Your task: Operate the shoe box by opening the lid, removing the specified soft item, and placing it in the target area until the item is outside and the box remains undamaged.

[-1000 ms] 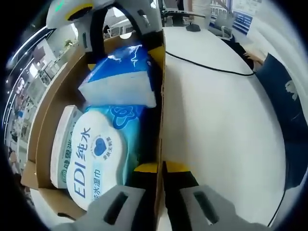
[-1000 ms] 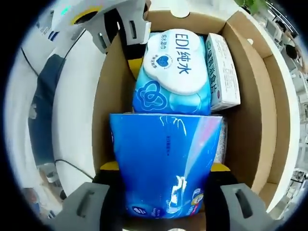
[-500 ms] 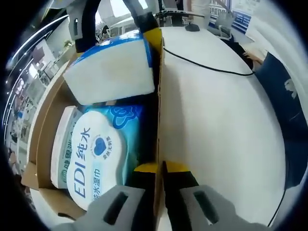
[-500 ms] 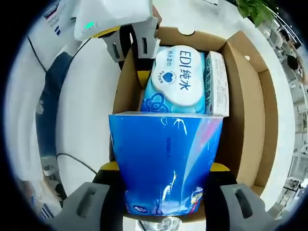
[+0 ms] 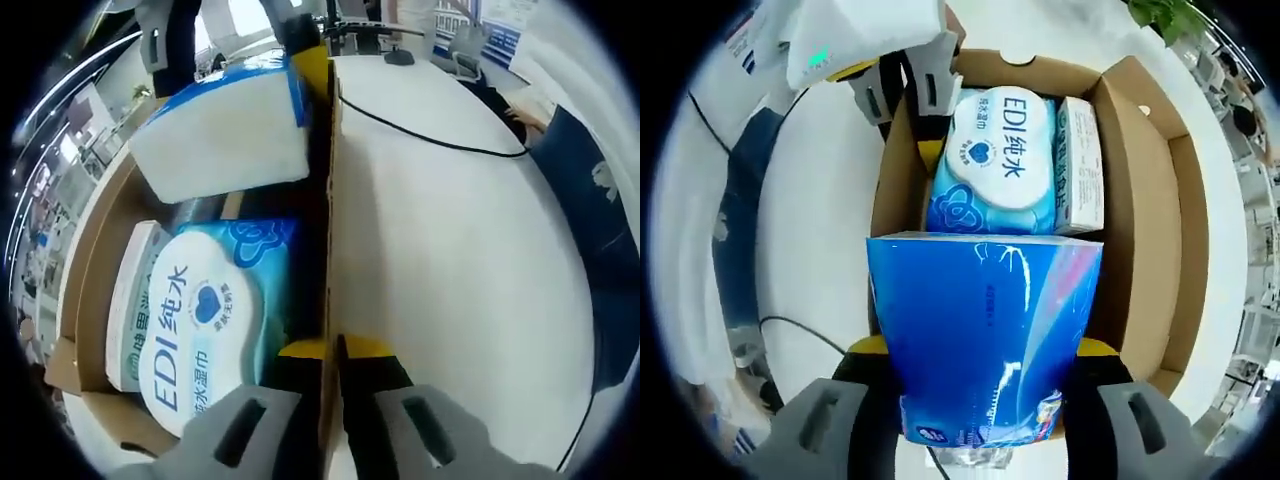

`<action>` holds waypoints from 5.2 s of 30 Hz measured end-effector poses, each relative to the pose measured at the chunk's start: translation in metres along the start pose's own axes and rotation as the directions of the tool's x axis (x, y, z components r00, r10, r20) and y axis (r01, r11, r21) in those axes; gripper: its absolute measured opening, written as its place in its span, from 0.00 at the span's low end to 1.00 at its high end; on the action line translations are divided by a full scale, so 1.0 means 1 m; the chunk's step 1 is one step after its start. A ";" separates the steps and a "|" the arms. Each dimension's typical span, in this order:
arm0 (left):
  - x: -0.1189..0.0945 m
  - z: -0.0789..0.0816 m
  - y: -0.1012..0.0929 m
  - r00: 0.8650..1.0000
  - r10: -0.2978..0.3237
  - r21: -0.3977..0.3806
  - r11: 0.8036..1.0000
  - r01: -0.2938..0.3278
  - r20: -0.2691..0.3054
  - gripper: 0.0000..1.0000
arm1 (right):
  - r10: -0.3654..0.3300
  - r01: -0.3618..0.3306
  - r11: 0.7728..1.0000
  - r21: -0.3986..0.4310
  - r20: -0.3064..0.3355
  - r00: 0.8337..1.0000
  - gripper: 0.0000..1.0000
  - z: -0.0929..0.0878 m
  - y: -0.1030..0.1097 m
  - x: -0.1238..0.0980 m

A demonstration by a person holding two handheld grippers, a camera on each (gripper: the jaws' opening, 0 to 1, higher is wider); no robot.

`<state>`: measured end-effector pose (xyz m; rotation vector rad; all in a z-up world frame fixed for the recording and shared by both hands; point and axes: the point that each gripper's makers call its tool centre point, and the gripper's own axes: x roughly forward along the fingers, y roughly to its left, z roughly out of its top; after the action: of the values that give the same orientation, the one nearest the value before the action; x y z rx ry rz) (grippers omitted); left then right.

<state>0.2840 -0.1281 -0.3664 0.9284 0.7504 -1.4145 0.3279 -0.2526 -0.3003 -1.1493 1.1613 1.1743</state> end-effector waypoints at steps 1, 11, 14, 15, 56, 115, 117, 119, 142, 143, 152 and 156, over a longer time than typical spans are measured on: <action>0.000 0.000 0.000 1.000 0.000 0.002 1.000 0.000 0.000 0.01 | -0.001 0.001 1.000 -0.002 0.003 1.000 0.64 0.000 0.000 -0.001; -0.001 -0.001 -0.001 1.000 -0.002 0.007 1.000 0.002 0.002 0.01 | -0.006 0.006 1.000 0.001 0.009 1.000 0.64 0.002 0.000 -0.015; -0.001 -0.002 -0.001 1.000 -0.001 0.007 1.000 0.001 0.002 0.01 | -0.008 0.008 1.000 0.007 0.019 1.000 0.64 0.003 0.001 -0.021; -0.001 -0.002 -0.001 1.000 -0.001 0.007 1.000 0.001 0.002 0.01 | -0.010 0.010 1.000 0.010 0.019 1.000 0.64 0.003 0.001 -0.022; -0.001 -0.001 -0.001 1.000 0.000 0.009 1.000 0.000 0.001 0.01 | -0.073 0.073 0.996 0.050 -0.009 0.997 0.64 -0.062 0.009 -0.074; -0.002 -0.001 0.000 1.000 -0.001 -0.006 1.000 0.001 0.003 0.02 | -0.020 0.023 0.999 0.029 -0.102 0.995 0.64 -0.171 0.029 -0.025; -0.002 0.000 0.000 1.000 -0.001 -0.006 1.000 0.001 0.003 0.02 | -0.015 0.018 0.999 0.036 -0.096 0.995 0.64 -0.172 0.030 -0.021; -0.001 -0.001 0.000 1.000 -0.002 -0.006 1.000 0.002 0.003 0.02 | -0.011 0.014 0.999 0.032 -0.095 0.995 0.64 -0.171 0.031 -0.019; -0.001 -0.001 -0.001 1.000 -0.005 -0.010 1.000 0.005 0.004 0.02 | -0.001 0.003 1.000 0.021 -0.093 0.996 0.64 -0.170 0.023 0.008; -0.002 -0.001 -0.001 1.000 -0.005 -0.010 1.000 0.005 0.004 0.02 | 0.000 0.002 1.000 0.019 -0.092 0.996 0.64 -0.170 0.023 0.009; -0.002 -0.001 0.000 1.000 -0.004 -0.016 1.000 0.004 0.004 0.02 | 0.015 -0.010 0.999 0.043 -0.098 0.995 0.64 -0.170 0.022 0.018; -0.002 -0.001 0.000 1.000 -0.003 -0.017 1.000 0.003 0.005 0.02 | 0.016 -0.011 0.999 0.046 -0.099 0.995 0.64 -0.170 0.021 0.019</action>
<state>0.2839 -0.1263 -0.3656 0.9108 0.7598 -1.4102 0.3002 -0.4204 -0.3296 -1.1779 1.2669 1.1057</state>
